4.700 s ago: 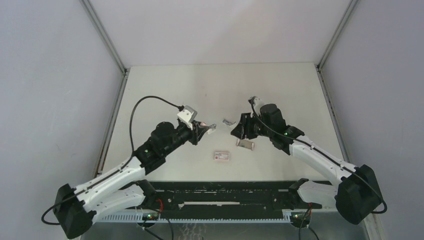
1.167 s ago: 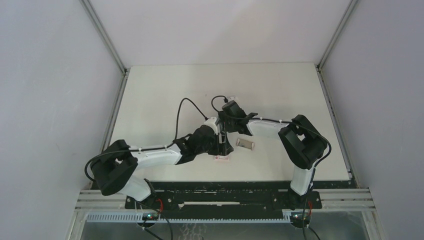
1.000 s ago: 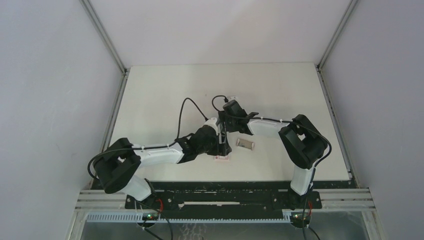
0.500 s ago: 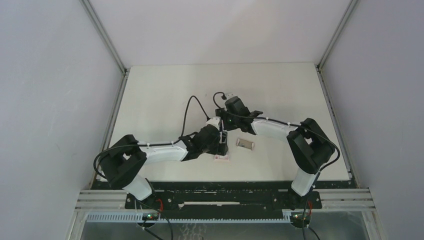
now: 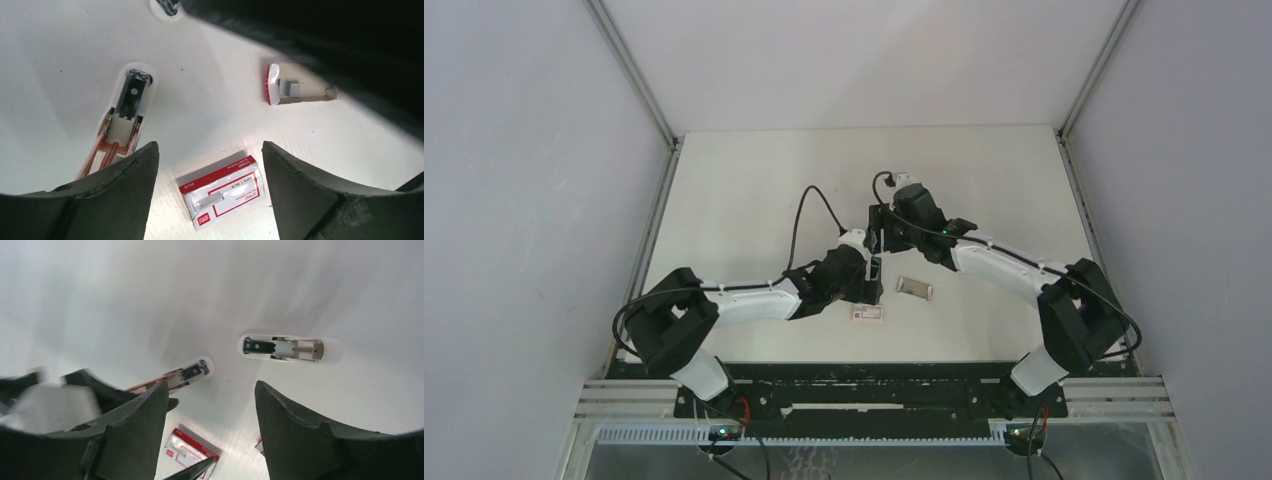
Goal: Load the staples into the stapler
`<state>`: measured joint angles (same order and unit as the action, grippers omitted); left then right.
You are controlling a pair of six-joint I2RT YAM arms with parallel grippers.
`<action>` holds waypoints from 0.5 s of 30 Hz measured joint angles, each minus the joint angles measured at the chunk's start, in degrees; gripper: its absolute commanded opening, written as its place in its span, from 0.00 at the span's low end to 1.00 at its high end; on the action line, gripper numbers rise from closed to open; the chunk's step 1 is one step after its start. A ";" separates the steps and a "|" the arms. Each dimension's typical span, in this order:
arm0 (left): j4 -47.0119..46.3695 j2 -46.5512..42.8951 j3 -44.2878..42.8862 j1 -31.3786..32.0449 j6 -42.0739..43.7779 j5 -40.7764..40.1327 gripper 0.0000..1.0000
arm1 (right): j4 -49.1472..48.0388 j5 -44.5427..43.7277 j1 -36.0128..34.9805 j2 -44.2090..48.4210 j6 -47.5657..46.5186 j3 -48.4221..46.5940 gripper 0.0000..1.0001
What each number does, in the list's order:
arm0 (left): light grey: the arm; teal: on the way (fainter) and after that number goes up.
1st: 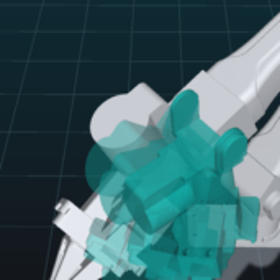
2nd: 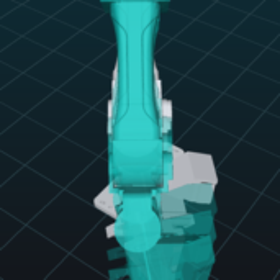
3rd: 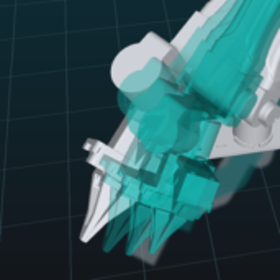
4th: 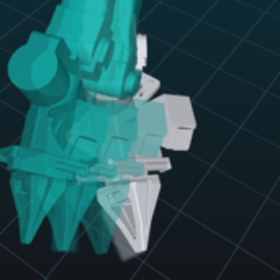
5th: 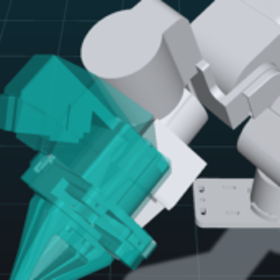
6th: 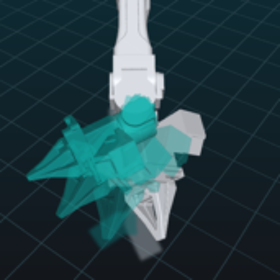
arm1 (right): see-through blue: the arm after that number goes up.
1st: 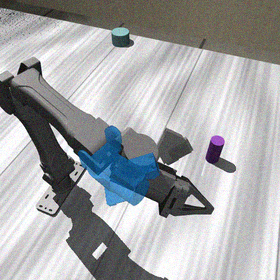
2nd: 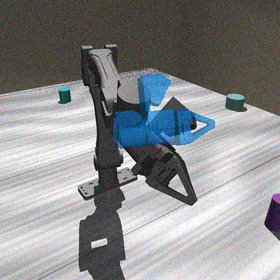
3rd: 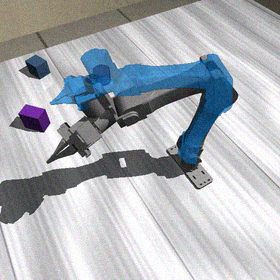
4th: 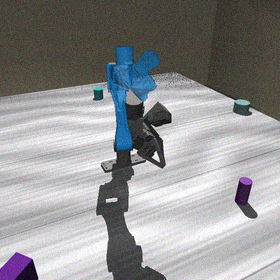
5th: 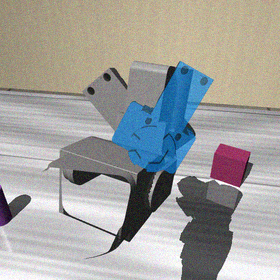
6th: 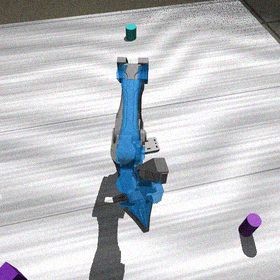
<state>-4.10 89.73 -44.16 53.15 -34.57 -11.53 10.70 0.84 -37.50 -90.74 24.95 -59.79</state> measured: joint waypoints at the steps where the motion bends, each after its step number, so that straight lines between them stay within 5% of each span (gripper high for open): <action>1: 0.31 0.22 0.00 -0.07 0.11 0.15 0.79 | 0.20 0.26 -0.09 1.29 -0.02 0.13 0.64; 15: 2.82 4.04 -1.44 0.35 1.31 1.64 0.78 | 0.63 -0.63 3.48 17.92 -0.33 5.20 0.67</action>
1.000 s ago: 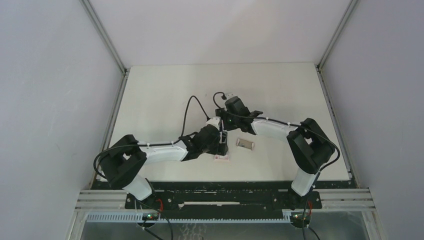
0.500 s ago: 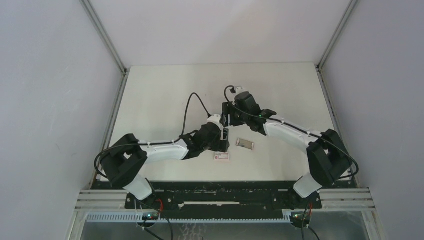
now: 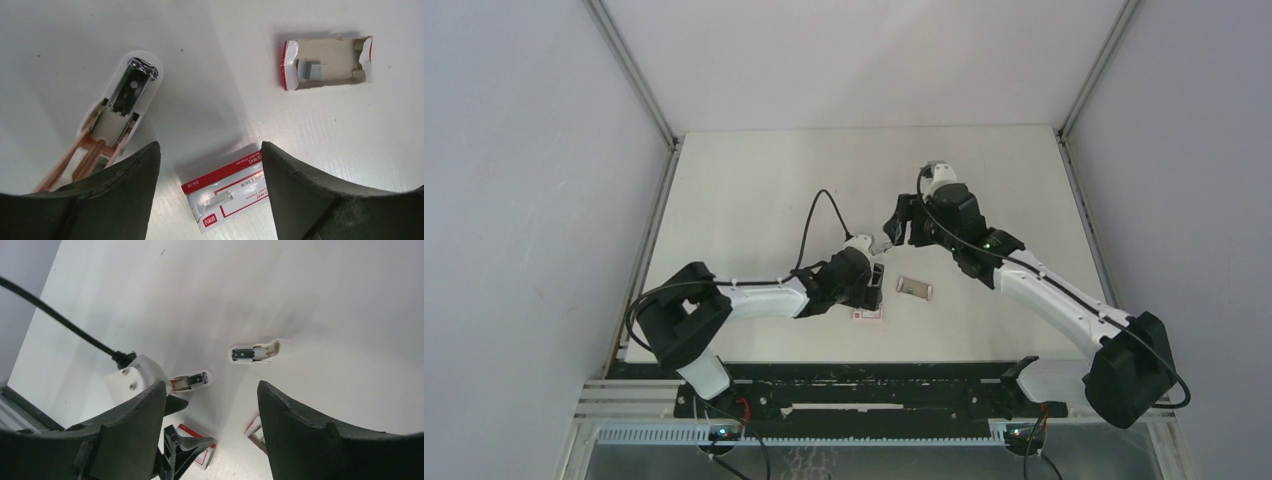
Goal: Load the staples into the stapler
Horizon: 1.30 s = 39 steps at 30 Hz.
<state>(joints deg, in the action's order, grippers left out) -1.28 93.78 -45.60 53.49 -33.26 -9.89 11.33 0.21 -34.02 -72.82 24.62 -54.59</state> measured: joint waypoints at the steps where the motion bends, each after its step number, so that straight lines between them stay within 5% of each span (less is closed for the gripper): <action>1: 0.20 0.00 -0.04 0.22 0.00 0.00 0.78 | 0.02 -0.04 0.46 0.76 0.00 0.48 0.67; 32: -1.55 3.08 -1.92 -1.77 7.63 -6.38 0.79 | 0.37 -0.50 8.35 16.87 0.02 14.84 0.65; 39: -1.31 -5.92 1.40 -1.84 9.90 -5.57 0.79 | 2.97 4.46 8.92 17.73 -0.22 16.09 0.54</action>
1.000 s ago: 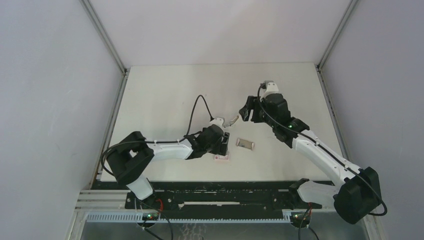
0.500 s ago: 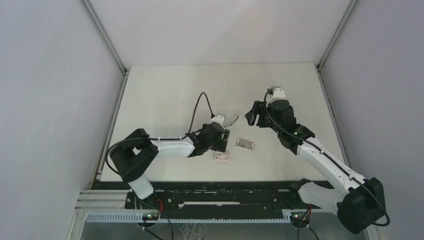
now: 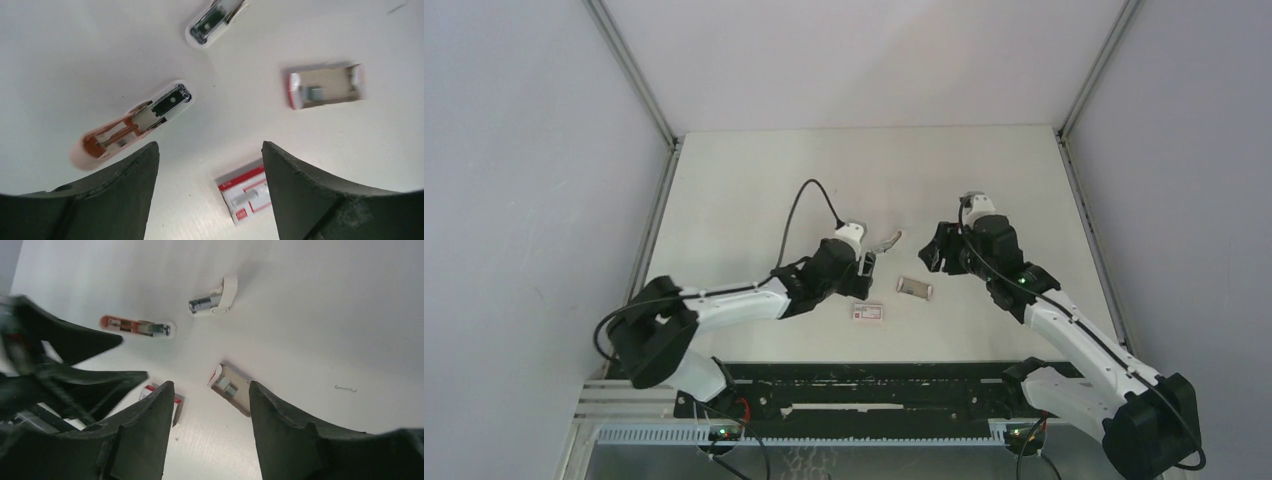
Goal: Load the staples into the stapler
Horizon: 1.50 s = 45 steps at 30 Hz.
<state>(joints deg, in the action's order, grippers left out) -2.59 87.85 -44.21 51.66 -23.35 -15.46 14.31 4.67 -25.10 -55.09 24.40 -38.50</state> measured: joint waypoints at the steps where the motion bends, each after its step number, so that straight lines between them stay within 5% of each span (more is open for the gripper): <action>1: 1.16 -3.30 0.31 -0.04 0.15 0.90 0.79 | 0.31 0.68 0.00 -0.68 0.11 0.28 0.53; 8: 12.17 -16.31 -3.15 -2.51 0.68 8.20 0.80 | 1.53 1.36 -2.32 -5.90 0.83 1.95 0.44; 16: 26.40 -23.37 -16.44 -21.49 4.50 21.77 0.80 | 2.03 0.57 -7.45 -13.05 -1.29 1.84 0.35; 21: 30.08 -26.40 -18.03 -28.11 8.87 22.51 0.80 | 4.66 -1.27 -8.90 -20.33 -4.39 -2.05 0.30; 45: 31.89 -29.42 -15.47 -28.81 12.41 21.16 0.80 | 8.24 -7.39 -11.69 -33.29 -11.63 -10.27 0.22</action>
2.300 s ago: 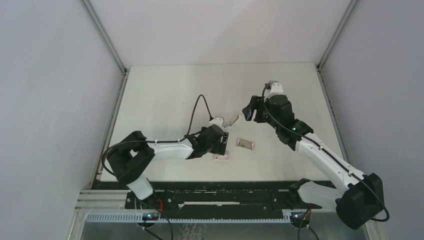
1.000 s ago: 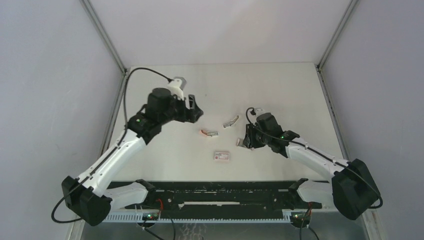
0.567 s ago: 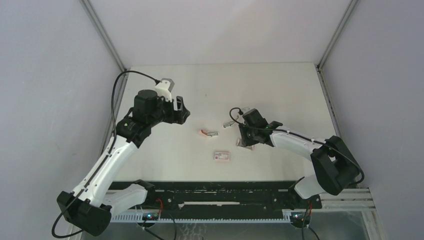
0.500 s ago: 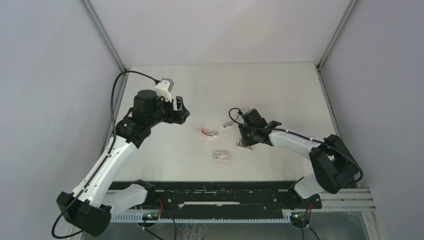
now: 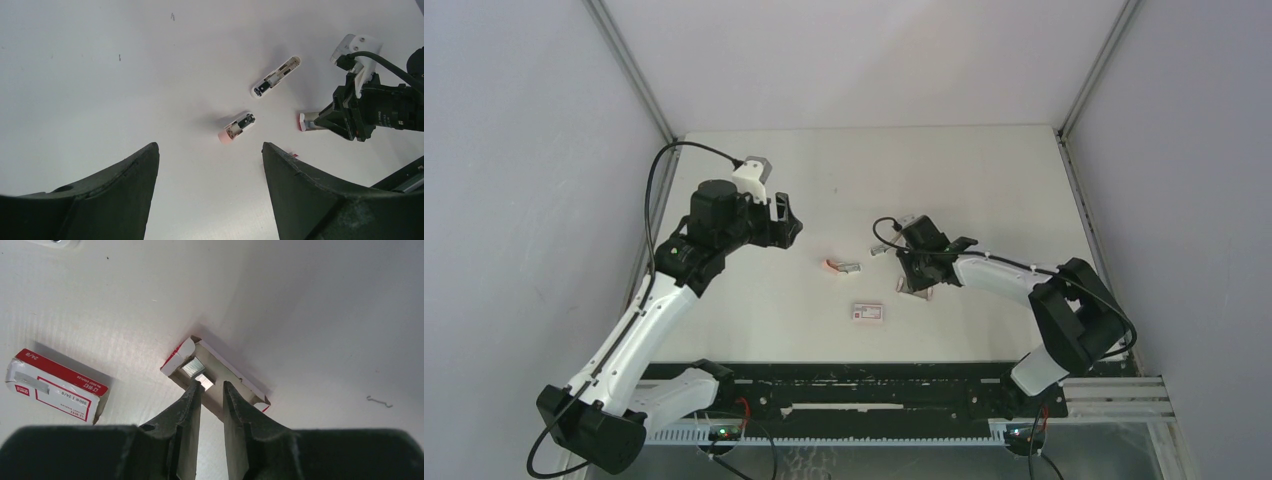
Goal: Load the staples into the stapler
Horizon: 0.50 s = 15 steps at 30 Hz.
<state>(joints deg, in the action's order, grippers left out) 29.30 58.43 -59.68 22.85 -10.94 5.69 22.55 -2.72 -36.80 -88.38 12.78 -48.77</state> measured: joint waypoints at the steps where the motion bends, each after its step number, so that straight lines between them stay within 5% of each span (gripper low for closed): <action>1: 0.00 0.00 0.00 0.00 0.00 0.00 0.80 | 0.02 0.04 -0.07 -0.39 -0.13 -0.39 0.22; 15: 0.00 0.02 0.00 0.00 0.00 0.02 0.80 | 1.90 0.20 -1.14 -3.39 -1.09 -2.08 0.17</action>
<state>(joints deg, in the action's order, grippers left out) 29.30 58.46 -59.68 22.85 -10.94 5.72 24.45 -2.52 -37.93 -91.77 11.68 -50.85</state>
